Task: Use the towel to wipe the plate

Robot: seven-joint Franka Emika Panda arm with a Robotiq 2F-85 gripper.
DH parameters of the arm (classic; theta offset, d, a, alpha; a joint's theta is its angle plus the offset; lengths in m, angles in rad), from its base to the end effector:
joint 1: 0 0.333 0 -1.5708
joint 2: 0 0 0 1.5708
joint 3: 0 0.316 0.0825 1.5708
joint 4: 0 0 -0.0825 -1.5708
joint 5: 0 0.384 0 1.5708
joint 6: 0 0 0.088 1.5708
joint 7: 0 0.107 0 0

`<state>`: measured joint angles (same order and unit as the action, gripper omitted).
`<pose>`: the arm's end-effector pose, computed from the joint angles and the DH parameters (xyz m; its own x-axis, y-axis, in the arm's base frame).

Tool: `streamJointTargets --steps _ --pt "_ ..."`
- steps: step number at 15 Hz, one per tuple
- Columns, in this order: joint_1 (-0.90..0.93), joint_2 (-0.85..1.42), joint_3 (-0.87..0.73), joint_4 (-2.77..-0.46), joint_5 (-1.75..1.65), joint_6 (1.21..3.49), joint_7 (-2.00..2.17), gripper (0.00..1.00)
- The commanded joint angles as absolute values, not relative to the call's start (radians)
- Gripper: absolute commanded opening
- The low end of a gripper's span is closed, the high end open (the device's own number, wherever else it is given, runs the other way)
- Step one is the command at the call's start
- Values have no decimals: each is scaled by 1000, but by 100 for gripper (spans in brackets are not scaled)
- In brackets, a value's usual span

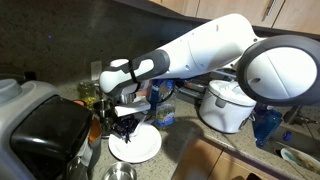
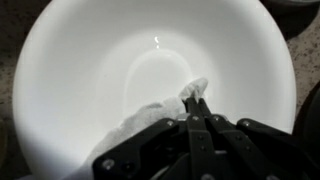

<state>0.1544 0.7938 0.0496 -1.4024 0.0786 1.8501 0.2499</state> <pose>0.6752 0.1401 0.2082 0.9318 -0.0814 -0.3538 -0.0914 -0.9957 -0.0118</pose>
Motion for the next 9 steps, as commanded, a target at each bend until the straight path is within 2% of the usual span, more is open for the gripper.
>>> streamJointTargets --steps 1,6,9 --pt "105 826 97 -1350 138 1730 121 0" --pt "116 874 70 -1267 99 1505 116 0" --pt "146 888 33 -1238 53 1489 187 0"
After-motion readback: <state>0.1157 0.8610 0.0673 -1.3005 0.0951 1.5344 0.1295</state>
